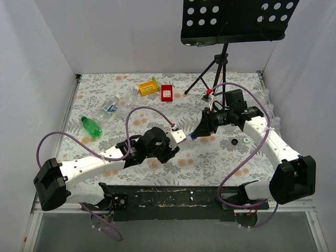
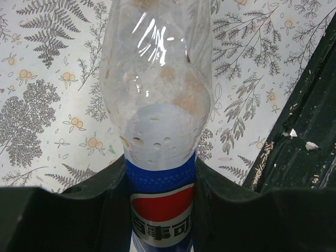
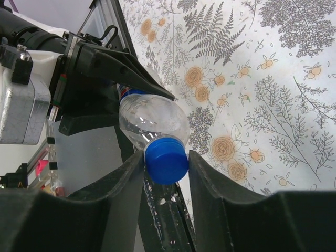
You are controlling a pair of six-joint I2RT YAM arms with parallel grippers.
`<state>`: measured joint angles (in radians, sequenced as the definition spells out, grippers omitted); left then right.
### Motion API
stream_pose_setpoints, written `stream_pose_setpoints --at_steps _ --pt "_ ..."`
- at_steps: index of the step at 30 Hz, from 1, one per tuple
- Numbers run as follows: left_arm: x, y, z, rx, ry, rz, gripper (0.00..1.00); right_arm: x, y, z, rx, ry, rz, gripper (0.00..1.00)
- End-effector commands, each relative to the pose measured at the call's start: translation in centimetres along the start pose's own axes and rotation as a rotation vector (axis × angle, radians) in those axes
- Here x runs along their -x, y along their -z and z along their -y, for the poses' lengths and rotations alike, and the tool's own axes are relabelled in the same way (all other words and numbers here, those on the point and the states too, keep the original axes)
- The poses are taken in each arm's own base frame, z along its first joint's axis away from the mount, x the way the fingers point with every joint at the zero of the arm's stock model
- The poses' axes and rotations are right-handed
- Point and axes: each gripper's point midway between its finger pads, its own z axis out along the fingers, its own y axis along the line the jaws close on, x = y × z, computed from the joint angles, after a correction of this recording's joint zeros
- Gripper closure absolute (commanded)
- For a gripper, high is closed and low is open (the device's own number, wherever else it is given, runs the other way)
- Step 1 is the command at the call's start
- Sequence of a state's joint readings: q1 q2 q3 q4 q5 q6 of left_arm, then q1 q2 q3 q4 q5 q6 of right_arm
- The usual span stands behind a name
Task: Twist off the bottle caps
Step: Unscrew the bottle cap from the plastic bottle.
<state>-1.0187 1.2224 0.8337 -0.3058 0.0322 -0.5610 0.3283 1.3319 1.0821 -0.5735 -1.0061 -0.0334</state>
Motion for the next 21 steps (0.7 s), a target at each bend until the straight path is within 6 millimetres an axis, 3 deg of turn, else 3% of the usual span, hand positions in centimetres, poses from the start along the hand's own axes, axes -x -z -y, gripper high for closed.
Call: stream_pose_setpoints --at_steps 1,4,7,10,16,21 --pt "2.6 0.9 -0.2 0.018 -0.01 0.077 0.95 0.0 -0.1 -0.6 0.05 0.017 0.0 0.61" --pt "2.5 0.9 -0.2 0.018 -0.009 0.075 0.95 0.0 -0.1 -0.7 0.068 0.035 -0.002 0.81" --pt "2.5 1.0 -0.1 0.014 -0.006 0.078 0.95 0.0 0.0 -1.2 0.104 0.111 -0.006 0.89" --pt "2.9 1.7 1.5 -0.08 -0.001 0.111 0.95 -0.2 0.4 -2.2 0.17 0.282 -0.011 0.94" --pt "3.1 4.2 5.7 -0.438 0.092 0.16 0.95 -0.4 1.2 -3.9 0.267 0.738 -0.022 0.94" --pt "3.5 6.4 6.7 -0.637 0.153 0.207 0.95 1.7 1.5 -3.0 0.142 1.063 -0.004 0.94"
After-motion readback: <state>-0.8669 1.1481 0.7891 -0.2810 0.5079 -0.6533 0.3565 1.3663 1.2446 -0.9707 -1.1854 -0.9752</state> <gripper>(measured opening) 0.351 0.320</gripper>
